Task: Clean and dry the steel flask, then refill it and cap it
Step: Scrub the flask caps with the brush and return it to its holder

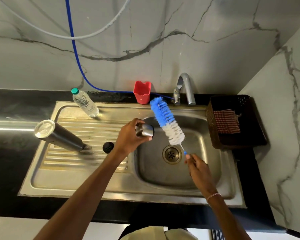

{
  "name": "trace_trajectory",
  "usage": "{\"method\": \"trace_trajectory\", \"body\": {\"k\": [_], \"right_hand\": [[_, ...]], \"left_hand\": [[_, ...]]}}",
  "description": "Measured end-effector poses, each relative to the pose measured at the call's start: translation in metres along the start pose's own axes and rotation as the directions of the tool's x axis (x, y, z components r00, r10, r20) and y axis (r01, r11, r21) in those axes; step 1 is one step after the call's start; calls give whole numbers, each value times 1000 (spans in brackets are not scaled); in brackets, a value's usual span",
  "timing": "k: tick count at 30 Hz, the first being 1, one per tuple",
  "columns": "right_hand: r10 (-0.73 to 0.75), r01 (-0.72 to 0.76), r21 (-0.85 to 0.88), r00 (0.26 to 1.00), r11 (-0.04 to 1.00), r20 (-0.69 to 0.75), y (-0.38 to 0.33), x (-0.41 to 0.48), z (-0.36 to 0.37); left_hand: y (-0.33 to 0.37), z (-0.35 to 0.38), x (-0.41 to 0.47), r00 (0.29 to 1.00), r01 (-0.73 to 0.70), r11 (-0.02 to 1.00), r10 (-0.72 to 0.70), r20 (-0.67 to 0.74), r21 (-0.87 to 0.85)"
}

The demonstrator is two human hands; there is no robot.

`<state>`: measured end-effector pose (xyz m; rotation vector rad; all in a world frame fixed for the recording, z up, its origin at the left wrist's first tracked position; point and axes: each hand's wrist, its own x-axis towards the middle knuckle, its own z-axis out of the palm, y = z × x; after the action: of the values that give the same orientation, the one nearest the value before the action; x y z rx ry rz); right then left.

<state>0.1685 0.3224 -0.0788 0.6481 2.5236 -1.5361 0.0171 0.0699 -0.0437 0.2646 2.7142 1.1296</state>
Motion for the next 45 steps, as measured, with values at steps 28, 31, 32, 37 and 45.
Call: {"method": "trace_trajectory", "body": {"k": [28,31,32,37,45], "right_hand": [[-7,10,40,997,999,-80,-10,1,57],[-22,25,37,996,999,-82,-14,3,56],[-27,30,30,996,999,-87,-15,4,56],[-40,41,21,996,999,-75,-17,8,56],[-54,55,17,998,998,-42,-16,3,51]], "left_hand": [[-118,-9,37,986,146,905,-164,13,401],[-128,-14,23,971,238,900,-223,-85,364],[-131,-16,14,963,267,890,-235,-129,370],[-141,-11,-32,924,376,866,-325,-202,328],[-131,2,-41,939,343,919,-330,-98,195]]}}
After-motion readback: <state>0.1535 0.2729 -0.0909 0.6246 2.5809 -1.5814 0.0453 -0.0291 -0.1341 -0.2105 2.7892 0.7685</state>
